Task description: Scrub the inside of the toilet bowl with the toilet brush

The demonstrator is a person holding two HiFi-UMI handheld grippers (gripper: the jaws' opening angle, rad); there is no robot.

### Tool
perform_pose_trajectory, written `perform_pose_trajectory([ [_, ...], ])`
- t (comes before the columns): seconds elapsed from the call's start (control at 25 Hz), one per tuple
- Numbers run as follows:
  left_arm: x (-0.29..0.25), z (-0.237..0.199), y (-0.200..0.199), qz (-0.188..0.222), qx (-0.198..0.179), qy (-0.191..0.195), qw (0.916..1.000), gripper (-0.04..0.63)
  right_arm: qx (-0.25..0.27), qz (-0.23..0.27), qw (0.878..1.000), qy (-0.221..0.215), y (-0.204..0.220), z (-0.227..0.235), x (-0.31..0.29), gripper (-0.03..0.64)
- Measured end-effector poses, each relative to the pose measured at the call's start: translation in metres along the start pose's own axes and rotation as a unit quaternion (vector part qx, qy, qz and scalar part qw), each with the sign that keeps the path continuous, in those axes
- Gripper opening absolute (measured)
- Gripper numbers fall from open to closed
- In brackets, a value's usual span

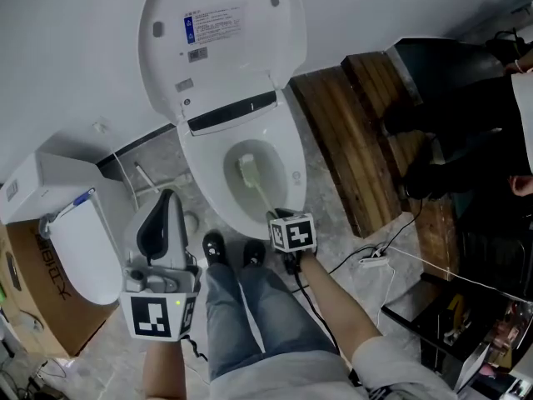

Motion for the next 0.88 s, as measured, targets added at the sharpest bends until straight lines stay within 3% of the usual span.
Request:
perform_pose_trajectory([
  [0.44,-0.028,-0.013,0.035,-0.016,0.006,0.055,0.9983,0.005,-0.108,0.011,0.994,-0.001,-0.016,0.005,-0.045,0.081],
  [0.88,-0.057,-0.026,0.057,-0.015,0.0,0.128,0.9917,0.005,-0.125,0.017,0.991,0.047,-0.021,0.017,-0.082,0.08],
])
Point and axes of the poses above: the fingertips, and each gripper's own axes: x backward along the fingers, z to its right, y out of its underside, the point moved 4 cm from there along x, backward along the fingers, and after that the axes turned 3 degrees about -y, right-handed, at the moved point
